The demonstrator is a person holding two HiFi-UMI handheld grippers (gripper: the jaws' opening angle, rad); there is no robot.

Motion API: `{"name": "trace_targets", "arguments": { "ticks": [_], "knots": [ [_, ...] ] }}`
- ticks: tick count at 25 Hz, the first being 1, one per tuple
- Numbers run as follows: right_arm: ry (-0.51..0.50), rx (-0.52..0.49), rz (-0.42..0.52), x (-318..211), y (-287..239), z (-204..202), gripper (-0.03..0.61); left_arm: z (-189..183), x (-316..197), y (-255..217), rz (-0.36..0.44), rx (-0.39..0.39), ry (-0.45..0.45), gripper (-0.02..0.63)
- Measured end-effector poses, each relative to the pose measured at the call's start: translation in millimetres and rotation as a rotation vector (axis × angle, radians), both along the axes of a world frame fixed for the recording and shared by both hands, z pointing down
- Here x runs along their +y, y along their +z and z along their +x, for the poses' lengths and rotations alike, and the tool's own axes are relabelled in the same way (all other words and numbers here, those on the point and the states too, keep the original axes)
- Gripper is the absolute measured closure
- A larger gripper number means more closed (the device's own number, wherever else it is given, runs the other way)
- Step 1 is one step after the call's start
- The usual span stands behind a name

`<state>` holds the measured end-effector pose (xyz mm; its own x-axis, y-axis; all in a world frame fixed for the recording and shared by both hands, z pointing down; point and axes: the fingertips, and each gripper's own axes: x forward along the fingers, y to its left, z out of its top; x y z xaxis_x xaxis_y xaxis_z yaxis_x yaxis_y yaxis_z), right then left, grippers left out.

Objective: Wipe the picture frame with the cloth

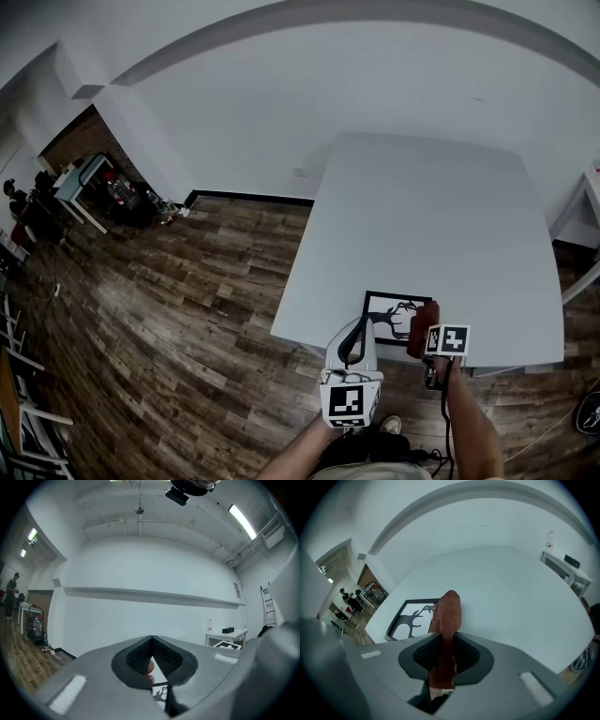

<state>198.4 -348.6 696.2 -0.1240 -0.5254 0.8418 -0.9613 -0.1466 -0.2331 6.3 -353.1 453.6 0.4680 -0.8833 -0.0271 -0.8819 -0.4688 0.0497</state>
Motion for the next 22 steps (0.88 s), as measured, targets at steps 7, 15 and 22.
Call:
{"name": "trace_targets", "arguments": {
  "ticks": [7,15,22],
  "knots": [
    [-0.004,0.015,0.009,2,-1,1,0.480,2,3,-1,0.007,-0.006,0.002,0.614],
    [0.021,0.022,0.065,12,-19,18,0.480,1,5,-5,0.005,0.009,0.006,0.614],
    [0.030,0.020,0.414,5,-114,23,0.480,9,4,-14,0.012,0.013,0.020,0.614]
  ]
}}
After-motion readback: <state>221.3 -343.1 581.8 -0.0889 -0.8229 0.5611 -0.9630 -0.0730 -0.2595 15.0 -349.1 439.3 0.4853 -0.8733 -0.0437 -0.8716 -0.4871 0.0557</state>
